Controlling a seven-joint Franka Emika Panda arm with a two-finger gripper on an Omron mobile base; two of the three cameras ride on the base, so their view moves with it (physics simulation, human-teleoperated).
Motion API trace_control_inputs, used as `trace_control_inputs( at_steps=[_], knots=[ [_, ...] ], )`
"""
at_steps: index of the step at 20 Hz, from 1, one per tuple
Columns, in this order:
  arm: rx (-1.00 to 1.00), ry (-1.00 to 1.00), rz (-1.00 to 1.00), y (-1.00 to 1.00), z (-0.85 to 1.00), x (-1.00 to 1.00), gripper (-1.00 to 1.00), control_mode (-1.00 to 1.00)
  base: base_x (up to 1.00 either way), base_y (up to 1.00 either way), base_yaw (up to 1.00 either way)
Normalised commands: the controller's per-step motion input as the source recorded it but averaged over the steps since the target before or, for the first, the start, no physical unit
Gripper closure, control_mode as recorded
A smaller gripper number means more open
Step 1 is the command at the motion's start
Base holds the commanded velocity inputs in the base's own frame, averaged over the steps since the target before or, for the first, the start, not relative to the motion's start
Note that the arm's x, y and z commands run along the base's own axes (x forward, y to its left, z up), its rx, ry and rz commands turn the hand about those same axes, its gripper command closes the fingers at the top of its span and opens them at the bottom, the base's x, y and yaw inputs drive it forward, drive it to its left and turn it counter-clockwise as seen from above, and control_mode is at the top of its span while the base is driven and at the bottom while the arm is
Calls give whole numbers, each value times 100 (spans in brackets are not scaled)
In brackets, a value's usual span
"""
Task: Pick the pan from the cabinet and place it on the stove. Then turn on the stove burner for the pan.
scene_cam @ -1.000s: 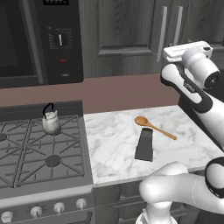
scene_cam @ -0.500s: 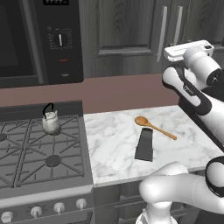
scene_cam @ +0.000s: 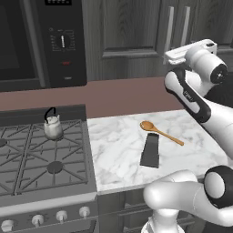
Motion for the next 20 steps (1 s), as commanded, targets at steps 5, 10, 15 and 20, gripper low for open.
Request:
trace_control_inputs(
  at_steps=[5,10,15,20],
  knots=[
    [-5,7,-1,21,0,7,100,-100,0,0,0],
    [0,2,2,-2,0,36,100,-100,0,0,0],
    [0,0,4,-3,0,34,100,-100,0,0,0],
    [-4,0,0,7,-2,2,100,-100,0,0,0]
  ],
)
